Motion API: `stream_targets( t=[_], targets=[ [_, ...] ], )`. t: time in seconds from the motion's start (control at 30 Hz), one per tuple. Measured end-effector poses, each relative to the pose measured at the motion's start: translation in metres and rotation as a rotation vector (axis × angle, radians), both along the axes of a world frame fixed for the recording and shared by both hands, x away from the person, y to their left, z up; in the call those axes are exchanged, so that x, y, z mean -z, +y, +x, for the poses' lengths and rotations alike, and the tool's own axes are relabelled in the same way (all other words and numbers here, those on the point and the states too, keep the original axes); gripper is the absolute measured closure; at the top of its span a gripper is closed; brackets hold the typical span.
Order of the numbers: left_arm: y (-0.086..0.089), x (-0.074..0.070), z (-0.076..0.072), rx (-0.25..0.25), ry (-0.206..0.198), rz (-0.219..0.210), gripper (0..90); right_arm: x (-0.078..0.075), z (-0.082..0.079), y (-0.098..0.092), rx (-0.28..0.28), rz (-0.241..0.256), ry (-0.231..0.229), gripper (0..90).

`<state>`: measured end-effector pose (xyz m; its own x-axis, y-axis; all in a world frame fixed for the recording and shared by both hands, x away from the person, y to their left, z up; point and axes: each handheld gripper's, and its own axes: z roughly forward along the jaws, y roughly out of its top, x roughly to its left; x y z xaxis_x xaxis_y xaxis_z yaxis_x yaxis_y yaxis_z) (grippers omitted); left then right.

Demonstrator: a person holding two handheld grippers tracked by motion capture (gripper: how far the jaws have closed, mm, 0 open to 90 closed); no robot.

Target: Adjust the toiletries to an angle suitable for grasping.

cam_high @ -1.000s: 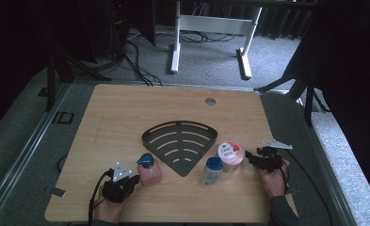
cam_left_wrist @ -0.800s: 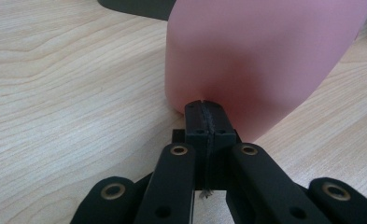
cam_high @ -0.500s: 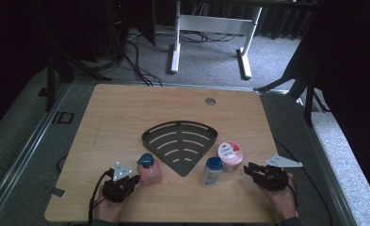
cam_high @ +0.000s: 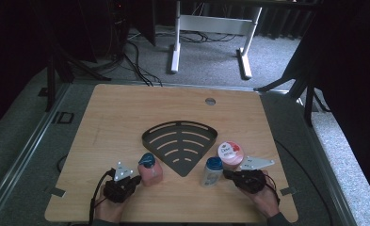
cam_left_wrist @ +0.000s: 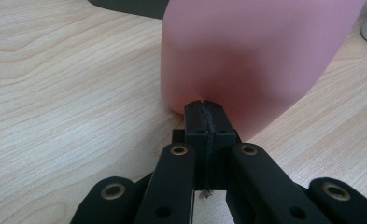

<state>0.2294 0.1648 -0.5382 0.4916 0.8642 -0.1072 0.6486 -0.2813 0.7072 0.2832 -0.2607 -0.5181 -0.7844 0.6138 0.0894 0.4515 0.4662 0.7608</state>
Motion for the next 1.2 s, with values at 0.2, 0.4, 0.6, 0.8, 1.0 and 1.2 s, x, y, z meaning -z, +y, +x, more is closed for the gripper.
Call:
stream_targets(
  t=[0.2, 0.4, 0.6, 0.8, 1.0, 1.2],
  targets=[
    [-0.002, 0.0, 0.0, 0.013, 0.004, -0.004, 90.0, 0.003, 0.004, 0.008, -0.032, -0.008, 0.021, 90.0],
    [-0.006, 0.0, 0.001, 0.031, 0.004, -0.004, 90.0, 0.002, 0.003, 0.01, -0.04, 0.005, 0.024, 90.0],
    [-0.008, 0.001, 0.002, 0.038, 0.001, -0.009, 90.0, 0.002, 0.002, 0.018, -0.062, 0.002, 0.027, 90.0],
    [-0.008, 0.001, 0.003, 0.034, 0.0, -0.007, 90.0, 0.004, 0.002, 0.015, -0.061, -0.002, 0.038, 90.0],
    [-0.009, 0.001, 0.006, 0.024, 0.001, -0.009, 90.0, 0.005, -0.005, 0.011, -0.069, -0.009, 0.039, 90.0],
    [-0.008, 0.002, 0.011, 0.012, 0.001, -0.018, 89.9, 0.008, -0.009, 0.01, -0.082, -0.002, 0.052, 90.0]
  ],
)
